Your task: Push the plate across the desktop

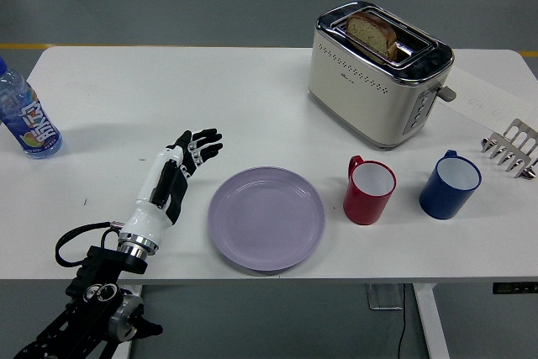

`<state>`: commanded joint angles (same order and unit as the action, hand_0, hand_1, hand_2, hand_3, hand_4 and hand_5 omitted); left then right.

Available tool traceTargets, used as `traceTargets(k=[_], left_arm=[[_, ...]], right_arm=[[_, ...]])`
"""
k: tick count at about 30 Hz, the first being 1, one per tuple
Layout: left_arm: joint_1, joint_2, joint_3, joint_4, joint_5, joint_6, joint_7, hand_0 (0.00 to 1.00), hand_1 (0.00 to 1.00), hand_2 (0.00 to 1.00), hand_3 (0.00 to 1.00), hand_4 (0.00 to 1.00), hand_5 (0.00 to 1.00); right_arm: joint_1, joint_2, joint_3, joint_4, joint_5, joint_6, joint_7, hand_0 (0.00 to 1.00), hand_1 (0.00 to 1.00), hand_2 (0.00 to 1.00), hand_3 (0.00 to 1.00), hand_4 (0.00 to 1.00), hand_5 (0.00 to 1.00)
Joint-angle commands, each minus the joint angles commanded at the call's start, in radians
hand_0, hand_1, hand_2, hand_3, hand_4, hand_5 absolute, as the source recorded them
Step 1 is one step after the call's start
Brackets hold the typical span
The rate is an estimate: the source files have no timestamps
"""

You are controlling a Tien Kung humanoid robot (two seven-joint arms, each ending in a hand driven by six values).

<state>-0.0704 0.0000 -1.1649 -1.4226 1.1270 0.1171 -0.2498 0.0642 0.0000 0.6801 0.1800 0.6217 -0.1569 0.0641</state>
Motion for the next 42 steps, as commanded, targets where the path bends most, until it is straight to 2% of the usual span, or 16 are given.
traceTargets(k=[13,28,42], left_arm=[[0.003,0.000,0.012,0.001,0.000,0.000,-0.001,0.794,0.744,0.766,0.703,0.529,0.998],[-0.008,0.000,0.007,0.003,0.003,-0.001,0.000,0.793,0.744,0.768,0.703,0.527,0.998],[-0.012,0.000,0.004,0.003,0.001,-0.002,-0.001,0.794,0.744,0.768,0.704,0.525,0.998]], right_arm=[[-0.007,0.000,0.023,0.000,-0.038,0.001,-0.001,0.587,0.546,0.712,0.668,0.463,0.553],[-0.002,0.000,-0.022,0.000,0.011,0.008,0.002,0.585,0.540,0.706,0.652,0.483,0.498],[-0.002,0.000,-0.014,0.000,0.002,0.008,0.003,0.584,0.540,0.706,0.647,0.481,0.490]])
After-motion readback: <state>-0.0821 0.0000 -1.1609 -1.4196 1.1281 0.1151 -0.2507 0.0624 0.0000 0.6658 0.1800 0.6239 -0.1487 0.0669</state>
